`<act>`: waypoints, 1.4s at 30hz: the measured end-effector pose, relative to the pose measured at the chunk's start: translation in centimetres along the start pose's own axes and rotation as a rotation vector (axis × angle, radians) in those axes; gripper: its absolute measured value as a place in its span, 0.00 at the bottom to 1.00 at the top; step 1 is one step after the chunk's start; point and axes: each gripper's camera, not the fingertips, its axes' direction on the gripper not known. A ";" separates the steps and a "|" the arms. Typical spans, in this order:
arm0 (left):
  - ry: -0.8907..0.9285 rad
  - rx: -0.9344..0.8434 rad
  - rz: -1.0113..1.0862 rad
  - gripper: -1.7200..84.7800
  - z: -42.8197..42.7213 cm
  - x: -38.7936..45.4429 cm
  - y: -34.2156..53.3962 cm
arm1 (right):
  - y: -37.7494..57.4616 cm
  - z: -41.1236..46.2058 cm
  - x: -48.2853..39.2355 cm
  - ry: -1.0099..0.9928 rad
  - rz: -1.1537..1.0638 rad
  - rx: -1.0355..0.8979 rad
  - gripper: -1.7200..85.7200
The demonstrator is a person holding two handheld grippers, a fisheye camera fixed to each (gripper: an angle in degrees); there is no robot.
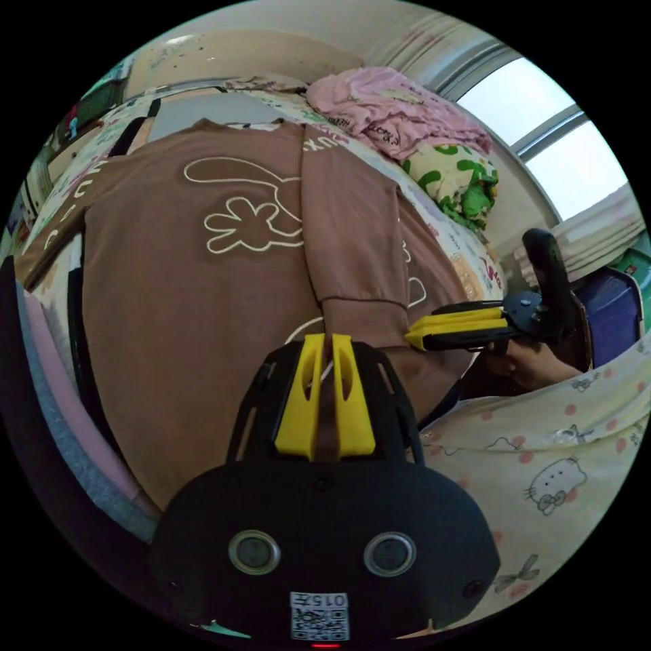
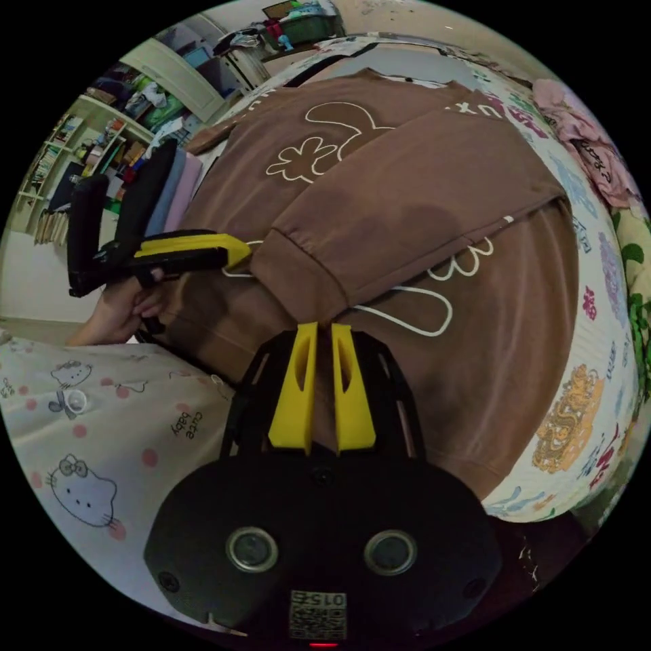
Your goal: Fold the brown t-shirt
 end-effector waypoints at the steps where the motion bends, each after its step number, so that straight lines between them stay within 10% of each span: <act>1: -0.003 0.034 -0.017 0.04 -1.1 -0.5 0.1 | 0.1 -0.9 -0.5 0.038 -0.009 0.032 0.05; 9: -0.200 0.752 -0.499 0.08 -21.7 -17.3 3.9 | -4.0 -1.6 -4.7 0.121 -0.140 0.101 0.02; 21: 0.074 0.734 -1.310 0.17 -17.4 -42.4 6.6 | -8.0 3.8 -7.3 0.232 -0.225 -0.169 0.01; 28: -0.154 0.648 -1.473 0.10 -14.0 -42.2 6.2 | -8.5 3.9 -4.1 0.146 -0.183 -0.214 0.01; 34: -0.048 0.887 -1.053 0.04 -17.4 -36.2 1.1 | -7.2 3.5 0.0 0.051 -0.129 -0.189 0.01; 42: -0.209 0.765 0.202 0.03 -16.2 -0.8 -7.3 | -1.7 -2.6 13.5 -0.680 0.349 0.262 0.16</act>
